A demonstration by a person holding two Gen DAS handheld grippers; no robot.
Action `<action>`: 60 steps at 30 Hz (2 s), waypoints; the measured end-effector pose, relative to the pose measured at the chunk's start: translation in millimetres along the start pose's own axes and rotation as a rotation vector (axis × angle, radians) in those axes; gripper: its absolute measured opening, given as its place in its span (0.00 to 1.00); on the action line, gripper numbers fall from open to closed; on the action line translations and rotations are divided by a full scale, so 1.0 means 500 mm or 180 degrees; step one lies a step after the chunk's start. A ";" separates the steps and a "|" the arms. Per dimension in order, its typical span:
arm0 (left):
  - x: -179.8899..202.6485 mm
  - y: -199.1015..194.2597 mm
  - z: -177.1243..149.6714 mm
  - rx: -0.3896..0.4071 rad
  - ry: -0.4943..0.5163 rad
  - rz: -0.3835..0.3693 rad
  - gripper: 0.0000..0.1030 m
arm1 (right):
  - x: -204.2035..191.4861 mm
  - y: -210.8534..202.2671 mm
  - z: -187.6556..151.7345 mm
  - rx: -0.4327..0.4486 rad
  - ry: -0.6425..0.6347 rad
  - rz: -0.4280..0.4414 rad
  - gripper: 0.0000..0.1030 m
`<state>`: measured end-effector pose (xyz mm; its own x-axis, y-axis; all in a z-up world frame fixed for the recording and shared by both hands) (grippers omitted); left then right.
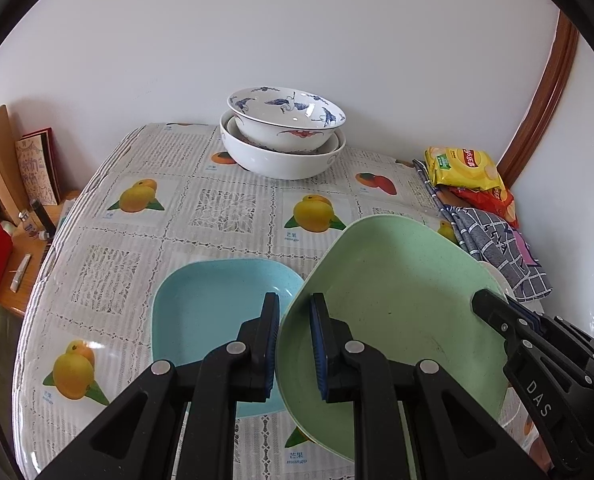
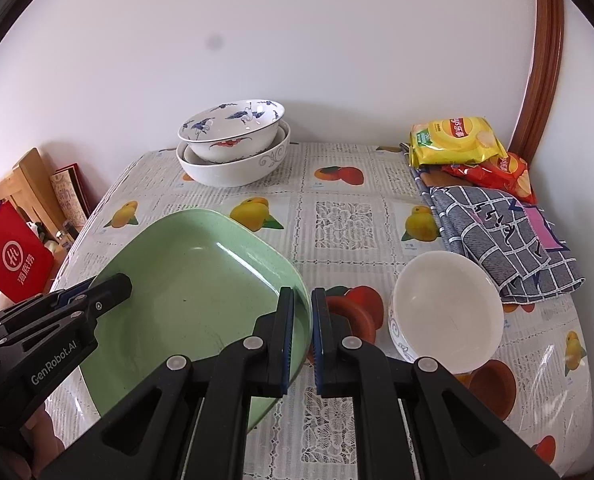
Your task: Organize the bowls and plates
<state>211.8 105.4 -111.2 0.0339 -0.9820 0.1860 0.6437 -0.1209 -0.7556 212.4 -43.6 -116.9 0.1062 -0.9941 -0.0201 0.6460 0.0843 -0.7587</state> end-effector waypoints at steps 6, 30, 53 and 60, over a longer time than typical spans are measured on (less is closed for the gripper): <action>-0.022 -0.001 -0.004 -0.0009 -0.0055 0.0034 0.15 | -0.022 0.006 -0.001 -0.0008 -0.0037 0.0049 0.08; -0.053 -0.007 -0.012 -0.0012 -0.0120 0.0108 0.15 | -0.050 0.013 -0.004 -0.0034 -0.0091 0.0105 0.08; -0.059 -0.003 -0.016 -0.0040 -0.0132 0.0139 0.16 | -0.060 0.016 -0.009 -0.0065 -0.0094 0.0117 0.08; -0.065 0.000 -0.020 -0.0054 -0.0159 0.0151 0.16 | -0.066 0.023 -0.008 -0.0076 -0.0120 0.0129 0.08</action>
<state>203.4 135.8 -123.6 0.1025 -0.9782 0.1805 0.6275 -0.0772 -0.7748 213.3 -10.2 -127.6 0.1607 -0.9866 -0.0269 0.6224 0.1224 -0.7731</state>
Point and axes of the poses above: each gripper's, at about its wrist camera, not at the fingertips, and y roughly the way its jaws point, x to its right, z to its top, the point moved 8 cm from there along y, roughly the way its jaws point
